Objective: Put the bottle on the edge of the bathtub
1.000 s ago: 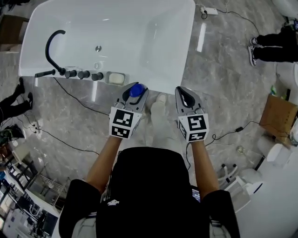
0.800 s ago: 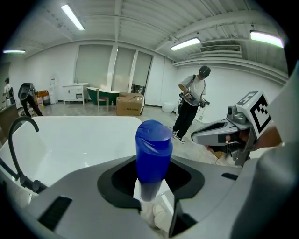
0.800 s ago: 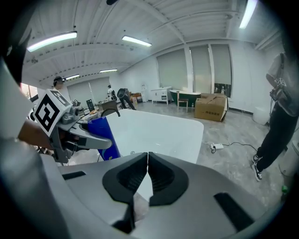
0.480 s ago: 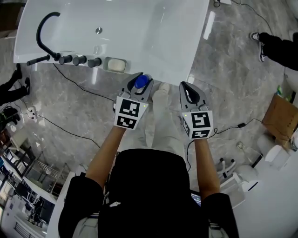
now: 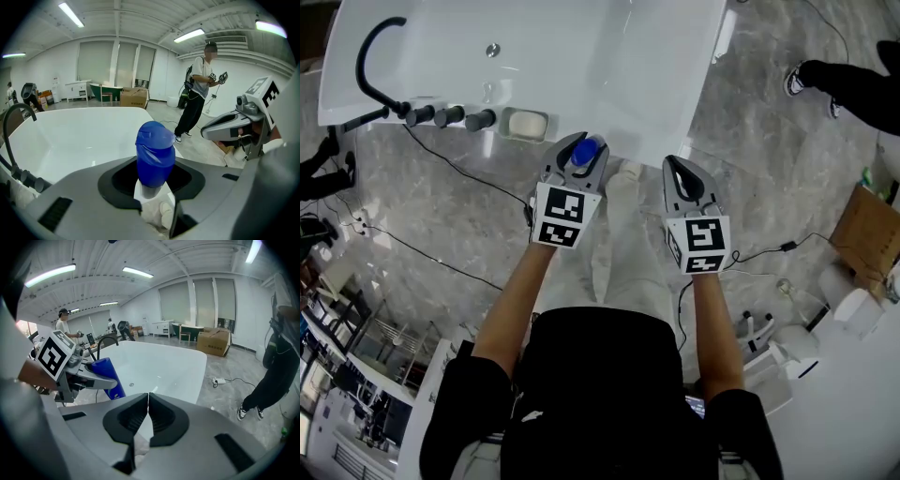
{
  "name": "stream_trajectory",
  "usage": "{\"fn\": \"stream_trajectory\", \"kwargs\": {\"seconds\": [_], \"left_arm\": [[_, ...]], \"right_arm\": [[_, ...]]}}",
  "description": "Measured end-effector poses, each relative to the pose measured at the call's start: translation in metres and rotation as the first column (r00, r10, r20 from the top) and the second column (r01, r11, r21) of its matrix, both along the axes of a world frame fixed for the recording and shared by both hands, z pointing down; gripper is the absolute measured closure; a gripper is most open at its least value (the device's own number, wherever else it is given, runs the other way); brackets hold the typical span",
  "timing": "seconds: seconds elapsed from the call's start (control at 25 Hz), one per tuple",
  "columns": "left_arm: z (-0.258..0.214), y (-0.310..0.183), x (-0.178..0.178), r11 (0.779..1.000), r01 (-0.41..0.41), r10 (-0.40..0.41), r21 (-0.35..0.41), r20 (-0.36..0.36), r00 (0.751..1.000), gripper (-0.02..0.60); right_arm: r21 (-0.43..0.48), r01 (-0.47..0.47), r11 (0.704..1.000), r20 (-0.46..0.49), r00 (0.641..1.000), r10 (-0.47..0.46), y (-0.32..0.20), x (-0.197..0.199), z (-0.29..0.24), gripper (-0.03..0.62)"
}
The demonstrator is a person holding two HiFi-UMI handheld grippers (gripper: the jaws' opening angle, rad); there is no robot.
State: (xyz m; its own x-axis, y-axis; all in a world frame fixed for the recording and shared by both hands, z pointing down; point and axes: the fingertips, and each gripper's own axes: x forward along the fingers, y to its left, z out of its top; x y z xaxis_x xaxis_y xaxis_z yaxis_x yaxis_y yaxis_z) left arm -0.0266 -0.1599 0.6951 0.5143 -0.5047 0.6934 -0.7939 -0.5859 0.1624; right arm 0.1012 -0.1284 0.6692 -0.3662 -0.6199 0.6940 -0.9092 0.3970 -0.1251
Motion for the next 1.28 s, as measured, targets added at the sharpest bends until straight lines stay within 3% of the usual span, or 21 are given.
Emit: {"fn": "stream_trajectory", "kwargs": {"seconds": [0.32, 1.04, 1.28], "left_arm": [[0.019, -0.008, 0.008, 1.000, -0.019, 0.018, 0.025, 0.042, 0.999, 0.416], [0.040, -0.003, 0.009, 0.996, -0.045, 0.042, 0.074, 0.041, 0.998, 0.416], [0.044, 0.001, 0.015, 0.989, -0.094, 0.087, 0.110, 0.067, 0.994, 0.413]], "right_arm": [[-0.031, 0.010, 0.999, 0.003, 1.000, -0.010, 0.007, 0.002, 0.018, 0.572], [-0.065, 0.026, 0.998, 0.004, 1.000, -0.026, 0.014, 0.004, 0.040, 0.572], [-0.074, 0.034, 0.997, 0.004, 0.999, -0.034, 0.017, -0.003, 0.048, 0.572]]}}
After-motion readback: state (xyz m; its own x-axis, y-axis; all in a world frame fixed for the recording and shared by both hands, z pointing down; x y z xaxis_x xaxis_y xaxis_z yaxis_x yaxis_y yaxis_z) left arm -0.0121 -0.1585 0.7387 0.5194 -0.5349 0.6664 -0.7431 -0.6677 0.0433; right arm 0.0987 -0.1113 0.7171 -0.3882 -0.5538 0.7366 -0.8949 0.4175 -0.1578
